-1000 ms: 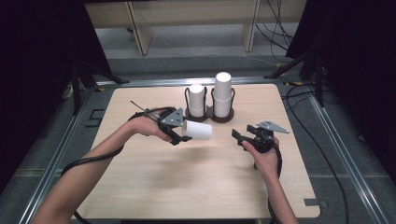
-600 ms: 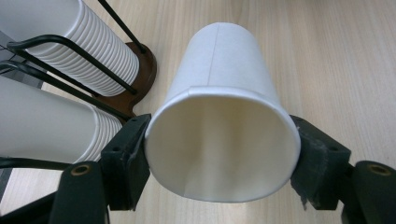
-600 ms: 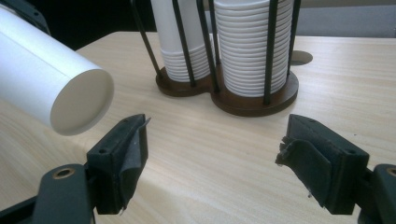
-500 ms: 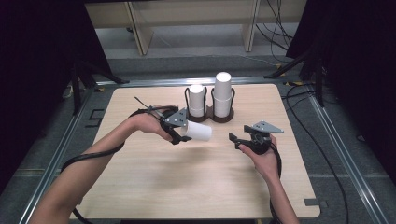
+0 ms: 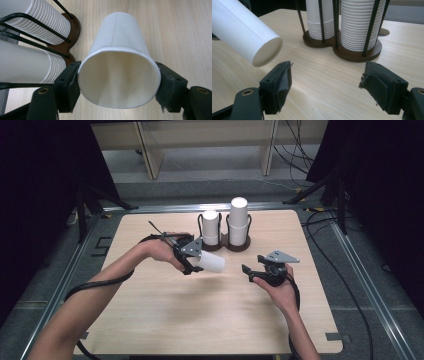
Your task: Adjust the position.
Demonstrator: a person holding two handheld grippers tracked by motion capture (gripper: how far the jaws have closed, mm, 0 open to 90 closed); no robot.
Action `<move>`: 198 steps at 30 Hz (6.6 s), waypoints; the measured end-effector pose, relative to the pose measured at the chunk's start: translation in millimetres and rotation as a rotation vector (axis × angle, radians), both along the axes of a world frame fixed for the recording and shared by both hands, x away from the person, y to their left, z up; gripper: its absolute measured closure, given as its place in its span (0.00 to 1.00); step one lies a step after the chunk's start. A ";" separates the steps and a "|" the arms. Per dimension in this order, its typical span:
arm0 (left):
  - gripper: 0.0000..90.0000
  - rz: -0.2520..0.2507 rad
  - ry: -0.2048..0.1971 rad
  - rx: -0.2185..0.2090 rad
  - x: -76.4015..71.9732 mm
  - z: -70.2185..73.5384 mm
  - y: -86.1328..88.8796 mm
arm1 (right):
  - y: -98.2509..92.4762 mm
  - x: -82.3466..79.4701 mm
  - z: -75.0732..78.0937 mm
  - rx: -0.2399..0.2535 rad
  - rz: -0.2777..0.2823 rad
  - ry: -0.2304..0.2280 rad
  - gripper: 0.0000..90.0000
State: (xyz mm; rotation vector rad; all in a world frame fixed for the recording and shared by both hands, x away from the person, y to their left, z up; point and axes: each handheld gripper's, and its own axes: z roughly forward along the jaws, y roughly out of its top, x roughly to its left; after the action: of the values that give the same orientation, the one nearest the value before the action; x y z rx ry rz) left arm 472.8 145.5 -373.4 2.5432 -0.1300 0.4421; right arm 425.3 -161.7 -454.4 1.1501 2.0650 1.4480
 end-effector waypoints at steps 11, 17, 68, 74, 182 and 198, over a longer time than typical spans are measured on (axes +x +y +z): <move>0.32 -0.020 -0.004 0.054 -1.3 2.6 -3.5 | 1.6 -0.5 2.3 -0.040 0.019 -0.029 0.27; 0.32 -0.031 -0.008 0.086 -1.3 5.4 -5.9 | 3.6 -1.3 2.6 -0.031 0.029 -0.024 0.27; 0.32 -0.123 -0.044 0.381 -4.4 17.8 -25.2 | 29.3 -5.0 5.0 -0.169 0.200 -0.035 0.26; 0.32 -0.117 -0.039 0.379 -5.7 16.6 -27.2 | 34.1 -5.3 4.8 -0.179 0.226 -0.037 0.26; 0.32 -0.182 -0.005 0.648 -12.2 24.0 -51.7 | 107.5 -8.5 -7.6 -0.201 0.390 -0.171 0.29; 0.32 -0.186 0.002 0.658 -12.1 22.5 -53.5 | 117.2 -8.2 -8.9 -0.174 0.395 -0.194 0.30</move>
State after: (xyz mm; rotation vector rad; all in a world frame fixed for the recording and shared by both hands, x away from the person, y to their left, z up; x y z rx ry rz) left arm 460.7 92.0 -350.9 3.1279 -0.5923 0.3625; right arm 417.1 -44.5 -463.3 0.5297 2.3074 1.4420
